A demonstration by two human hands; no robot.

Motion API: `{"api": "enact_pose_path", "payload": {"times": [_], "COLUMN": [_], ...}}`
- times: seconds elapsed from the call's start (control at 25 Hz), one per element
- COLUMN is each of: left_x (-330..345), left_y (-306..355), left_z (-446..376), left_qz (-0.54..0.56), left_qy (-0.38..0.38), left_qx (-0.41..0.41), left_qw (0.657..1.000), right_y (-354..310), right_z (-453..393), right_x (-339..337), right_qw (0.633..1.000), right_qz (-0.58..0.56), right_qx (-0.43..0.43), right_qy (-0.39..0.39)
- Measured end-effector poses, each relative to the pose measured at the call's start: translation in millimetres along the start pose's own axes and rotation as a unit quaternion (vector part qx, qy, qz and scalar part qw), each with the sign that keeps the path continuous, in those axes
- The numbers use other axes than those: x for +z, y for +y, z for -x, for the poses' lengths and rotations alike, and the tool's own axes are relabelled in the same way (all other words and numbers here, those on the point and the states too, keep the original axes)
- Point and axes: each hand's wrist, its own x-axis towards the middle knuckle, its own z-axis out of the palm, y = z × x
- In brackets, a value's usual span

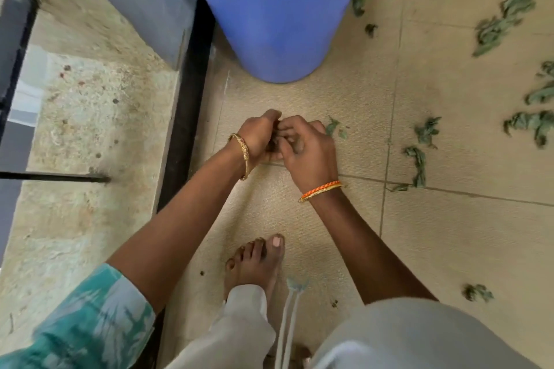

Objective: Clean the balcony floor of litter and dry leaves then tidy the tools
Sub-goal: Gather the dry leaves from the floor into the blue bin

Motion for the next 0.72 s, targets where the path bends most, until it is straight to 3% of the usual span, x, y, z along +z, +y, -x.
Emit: {"api": "enact_pose_path", "payload": {"times": [0.12, 0.28, 0.4, 0.56, 0.72], "left_x": [1, 0, 9, 24, 46], "left_y": [4, 23, 21, 13, 10], "left_z": [-11, -15, -21, -24, -22], "left_qz": [-0.063, -0.074, -0.101, -0.141, -0.096], "left_qy": [0.083, 0.106, 0.076, 0.007, -0.043], "left_qx": [0.007, 0.034, 0.047, 0.056, 0.046], "left_qw": [0.995, 0.991, 0.991, 0.988, 0.993], "right_y": [22, 58, 71, 76, 67], "right_z": [-10, -11, 11, 19, 0], "right_x": [-32, -39, -14, -19, -44], "right_qw": [0.997, 0.984, 0.977, 0.965, 0.989], "right_qz": [-0.061, 0.124, 0.21, 0.23, 0.041], "right_qx": [0.041, 0.091, -0.023, -0.113, 0.006], "right_qy": [-0.011, -0.092, -0.015, 0.064, 0.138]}}
